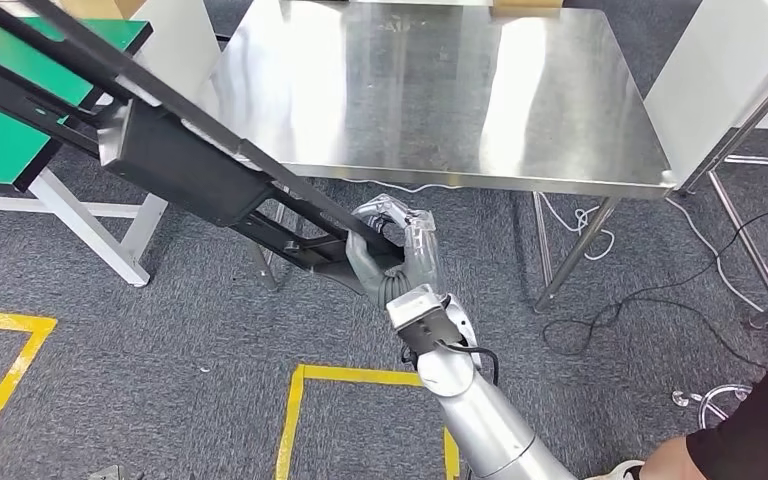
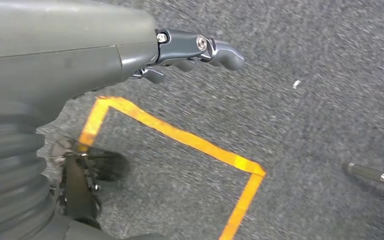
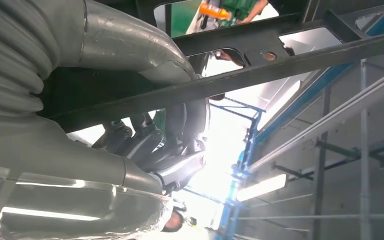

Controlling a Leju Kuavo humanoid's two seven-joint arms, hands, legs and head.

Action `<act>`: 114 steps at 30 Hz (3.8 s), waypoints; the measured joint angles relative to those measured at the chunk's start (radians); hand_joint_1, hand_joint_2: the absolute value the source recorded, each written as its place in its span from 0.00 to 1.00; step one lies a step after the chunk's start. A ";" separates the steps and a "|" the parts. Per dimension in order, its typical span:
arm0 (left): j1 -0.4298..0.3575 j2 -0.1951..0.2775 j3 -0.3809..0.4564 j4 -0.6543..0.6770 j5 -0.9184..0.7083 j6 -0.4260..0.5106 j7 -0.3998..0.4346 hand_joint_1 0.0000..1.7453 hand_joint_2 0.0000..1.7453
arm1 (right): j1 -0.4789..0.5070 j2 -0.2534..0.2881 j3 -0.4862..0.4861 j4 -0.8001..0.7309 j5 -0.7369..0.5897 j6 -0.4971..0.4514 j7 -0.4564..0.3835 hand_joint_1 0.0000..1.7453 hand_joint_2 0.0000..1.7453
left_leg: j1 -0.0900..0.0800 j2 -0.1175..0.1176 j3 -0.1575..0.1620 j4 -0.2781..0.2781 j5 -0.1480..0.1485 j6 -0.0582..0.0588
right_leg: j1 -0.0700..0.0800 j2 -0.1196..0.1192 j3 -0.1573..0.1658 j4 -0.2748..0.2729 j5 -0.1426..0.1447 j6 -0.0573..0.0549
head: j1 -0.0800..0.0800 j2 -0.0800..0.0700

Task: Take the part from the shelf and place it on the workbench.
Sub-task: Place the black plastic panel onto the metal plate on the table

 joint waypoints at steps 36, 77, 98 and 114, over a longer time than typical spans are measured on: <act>-0.013 -0.017 0.002 0.000 0.026 0.055 -0.015 0.00 1.00 | -0.124 0.010 0.024 0.100 0.205 -0.121 0.074 1.00 1.00 | -0.011 0.002 0.085 -0.128 0.002 0.034 | 0.023 0.006 -0.003 0.003 0.010 0.025 | -0.006 0.000; -0.034 -0.069 0.003 0.002 0.019 0.093 0.002 0.00 1.00 | -0.084 -0.026 -0.021 0.087 0.219 -0.122 0.058 1.00 1.00 | -0.014 -0.009 0.155 -0.157 -0.035 0.050 | 0.005 -0.005 -0.143 0.067 0.044 0.066 | 0.007 0.000; -0.044 -0.067 -0.002 0.002 0.008 0.094 0.015 0.00 1.00 | -0.080 -0.019 -0.035 0.077 0.409 -0.241 0.116 1.00 1.00 | -0.029 0.003 0.104 -0.161 0.010 0.079 | 0.037 0.006 0.007 0.010 0.010 0.017 | 0.000 0.000; -0.068 -0.072 -0.037 0.002 -0.006 0.083 0.031 0.00 1.00 | -0.178 -0.025 -0.024 0.294 1.065 -0.287 0.478 1.00 1.00 | -0.003 -0.003 0.133 -0.092 -0.079 0.012 | -0.005 -0.001 -0.096 0.004 0.080 0.020 | 0.006 0.000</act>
